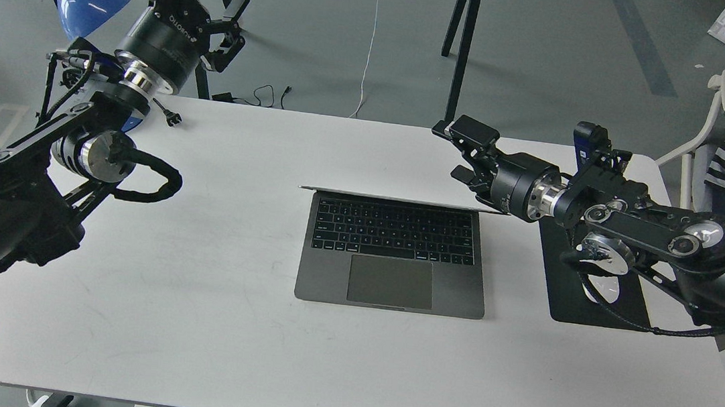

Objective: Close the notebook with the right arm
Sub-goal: 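Push the laptop screen down toward the keyboard with the right gripper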

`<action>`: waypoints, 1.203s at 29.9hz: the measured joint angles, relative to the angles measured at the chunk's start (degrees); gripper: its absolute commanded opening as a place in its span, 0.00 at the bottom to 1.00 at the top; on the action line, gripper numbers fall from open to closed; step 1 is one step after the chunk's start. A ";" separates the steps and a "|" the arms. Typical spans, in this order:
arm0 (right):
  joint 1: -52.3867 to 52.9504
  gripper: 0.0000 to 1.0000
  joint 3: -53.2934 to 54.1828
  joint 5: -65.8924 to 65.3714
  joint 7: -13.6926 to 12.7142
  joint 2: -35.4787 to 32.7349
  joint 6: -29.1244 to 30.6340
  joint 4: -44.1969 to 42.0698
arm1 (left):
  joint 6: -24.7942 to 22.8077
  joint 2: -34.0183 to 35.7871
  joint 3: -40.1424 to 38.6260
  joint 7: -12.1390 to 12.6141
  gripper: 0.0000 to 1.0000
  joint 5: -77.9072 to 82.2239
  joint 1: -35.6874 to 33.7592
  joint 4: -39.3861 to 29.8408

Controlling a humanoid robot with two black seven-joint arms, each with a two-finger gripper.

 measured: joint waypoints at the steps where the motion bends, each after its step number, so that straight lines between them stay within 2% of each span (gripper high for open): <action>1: -0.05 1.00 -0.12 0.00 0.00 0.00 0.00 0.17 | 0.00 0.00 0.00 0.00 1.00 0.00 -0.01 0.00; 36: -0.21 1.00 -11.58 -0.15 -0.09 0.32 -0.05 4.77 | 0.00 0.00 0.00 0.00 1.00 0.00 -0.05 -0.02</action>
